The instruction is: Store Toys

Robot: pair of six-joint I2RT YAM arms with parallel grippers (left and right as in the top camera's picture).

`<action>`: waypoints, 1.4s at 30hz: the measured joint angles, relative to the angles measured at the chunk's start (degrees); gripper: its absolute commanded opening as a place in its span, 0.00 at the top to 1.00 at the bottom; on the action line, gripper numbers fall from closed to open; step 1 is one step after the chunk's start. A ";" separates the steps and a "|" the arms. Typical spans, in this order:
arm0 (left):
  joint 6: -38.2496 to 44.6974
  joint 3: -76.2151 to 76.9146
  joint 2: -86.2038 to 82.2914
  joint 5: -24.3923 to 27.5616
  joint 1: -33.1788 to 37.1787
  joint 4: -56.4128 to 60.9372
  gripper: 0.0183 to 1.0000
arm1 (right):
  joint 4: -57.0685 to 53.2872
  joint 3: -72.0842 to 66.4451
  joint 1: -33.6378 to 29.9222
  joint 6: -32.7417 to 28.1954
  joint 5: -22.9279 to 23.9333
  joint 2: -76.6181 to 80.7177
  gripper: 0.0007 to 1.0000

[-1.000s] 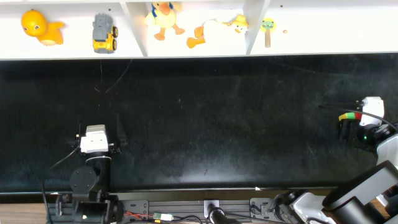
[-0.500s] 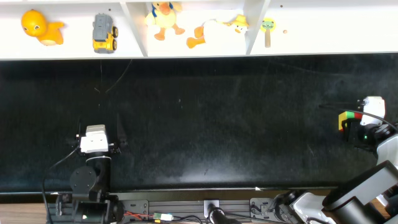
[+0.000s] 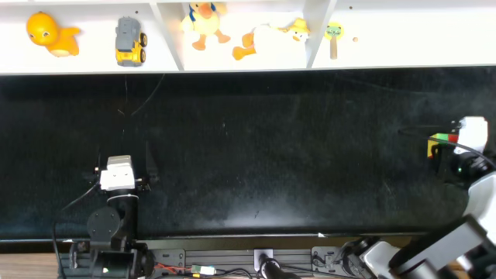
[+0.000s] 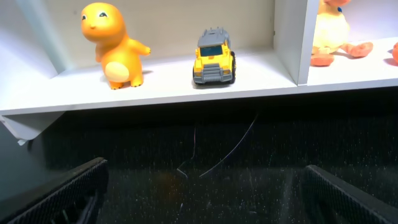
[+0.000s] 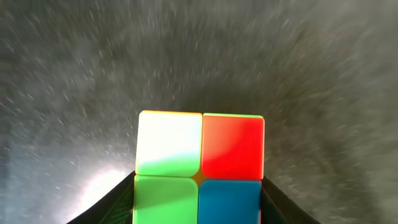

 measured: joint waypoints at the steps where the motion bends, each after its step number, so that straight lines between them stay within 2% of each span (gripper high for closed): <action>1: 0.00 0.00 0.00 0.00 0.00 0.00 0.00 | 0.04 0.00 0.02 0.24 -0.24 -1.11 0.66; 11: 0.00 0.00 0.00 0.00 0.00 0.00 0.00 | -0.92 3.74 4.15 5.03 -1.42 -4.09 0.67; 21: 0.00 0.00 0.00 0.00 0.00 0.02 0.00 | -4.22 13.53 9.33 9.49 -2.34 -3.50 0.73; 28: 0.00 0.00 0.00 0.00 0.00 0.00 0.00 | -5.66 19.21 11.17 11.54 -3.28 2.54 0.71; 42: 0.00 0.00 0.00 0.00 0.00 0.02 0.00 | -6.67 29.64 17.51 14.12 -3.89 14.78 0.74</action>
